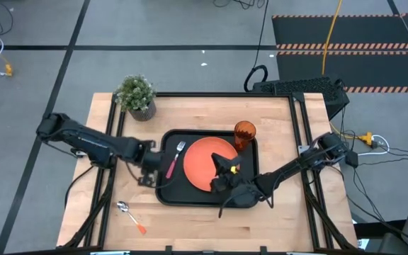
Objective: Pick and place plate/cup/fork/spoon on tray
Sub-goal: Put the orange spoon on the black tray in between the orange plate and pink fork
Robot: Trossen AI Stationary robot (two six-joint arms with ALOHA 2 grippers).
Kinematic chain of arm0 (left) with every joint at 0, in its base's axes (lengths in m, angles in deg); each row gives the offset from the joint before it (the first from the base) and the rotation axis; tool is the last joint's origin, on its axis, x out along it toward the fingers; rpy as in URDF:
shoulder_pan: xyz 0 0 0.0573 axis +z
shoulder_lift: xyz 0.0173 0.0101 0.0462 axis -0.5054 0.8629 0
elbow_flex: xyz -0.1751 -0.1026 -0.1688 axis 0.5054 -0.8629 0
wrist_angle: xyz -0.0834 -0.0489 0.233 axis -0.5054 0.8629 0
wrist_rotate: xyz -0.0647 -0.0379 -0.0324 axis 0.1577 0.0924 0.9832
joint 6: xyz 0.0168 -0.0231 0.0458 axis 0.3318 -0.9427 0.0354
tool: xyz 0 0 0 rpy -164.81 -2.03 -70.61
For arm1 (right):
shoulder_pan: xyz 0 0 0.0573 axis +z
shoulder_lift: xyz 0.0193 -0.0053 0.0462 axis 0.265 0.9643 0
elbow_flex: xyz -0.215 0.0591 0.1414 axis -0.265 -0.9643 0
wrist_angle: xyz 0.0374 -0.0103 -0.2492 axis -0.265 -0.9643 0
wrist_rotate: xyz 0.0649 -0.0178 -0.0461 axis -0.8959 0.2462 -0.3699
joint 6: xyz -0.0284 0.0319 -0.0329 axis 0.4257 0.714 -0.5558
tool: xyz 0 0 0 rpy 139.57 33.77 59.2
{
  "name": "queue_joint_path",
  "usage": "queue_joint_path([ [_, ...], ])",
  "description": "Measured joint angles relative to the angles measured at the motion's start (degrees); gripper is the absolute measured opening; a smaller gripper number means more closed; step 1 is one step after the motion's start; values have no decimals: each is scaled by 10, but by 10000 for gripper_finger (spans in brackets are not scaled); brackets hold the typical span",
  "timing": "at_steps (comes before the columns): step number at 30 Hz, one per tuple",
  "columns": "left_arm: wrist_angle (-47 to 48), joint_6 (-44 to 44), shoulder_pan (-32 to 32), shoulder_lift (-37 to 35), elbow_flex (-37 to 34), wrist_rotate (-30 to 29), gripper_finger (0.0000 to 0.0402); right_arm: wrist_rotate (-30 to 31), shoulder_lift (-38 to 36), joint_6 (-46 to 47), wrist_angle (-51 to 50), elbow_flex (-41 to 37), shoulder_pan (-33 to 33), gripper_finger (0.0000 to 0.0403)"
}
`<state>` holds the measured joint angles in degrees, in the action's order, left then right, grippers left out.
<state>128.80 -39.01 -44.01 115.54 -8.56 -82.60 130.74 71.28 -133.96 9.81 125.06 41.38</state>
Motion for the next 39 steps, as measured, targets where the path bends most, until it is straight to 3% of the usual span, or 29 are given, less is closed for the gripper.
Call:
queue_joint_path([
  [6, 141, -216, -79, 1, 80, 83, 67, -103, -47, 3, 1, 0, -45, 36],
  [11, 149, -277, -138, 1, 159, 92, 67, -154, -113, 24, 2, 0, -90, 36],
  [16, 86, -270, -154, 8, 202, -31, 67, -163, -185, 66, -22, 0, -131, 36],
  [18, 74, -274, -153, 11, 202, -40, 67, -173, -209, 70, -31, 0, -147, 36],
  [23, 151, -293, -163, 63, 202, 100, 67, -215, -263, 134, -65, -2, -183, 36],
  [26, 166, -276, -192, 105, 202, 167, 67, -278, -287, 179, -70, -31, -208, 36],
  [30, 152, -225, -215, 154, 202, 192, 67, -344, -313, 183, -44, -70, -231, 36],
  [39, 118, -141, -274, 219, 202, 213, 68, -343, -350, 193, -3, -102, -245, 36],
])
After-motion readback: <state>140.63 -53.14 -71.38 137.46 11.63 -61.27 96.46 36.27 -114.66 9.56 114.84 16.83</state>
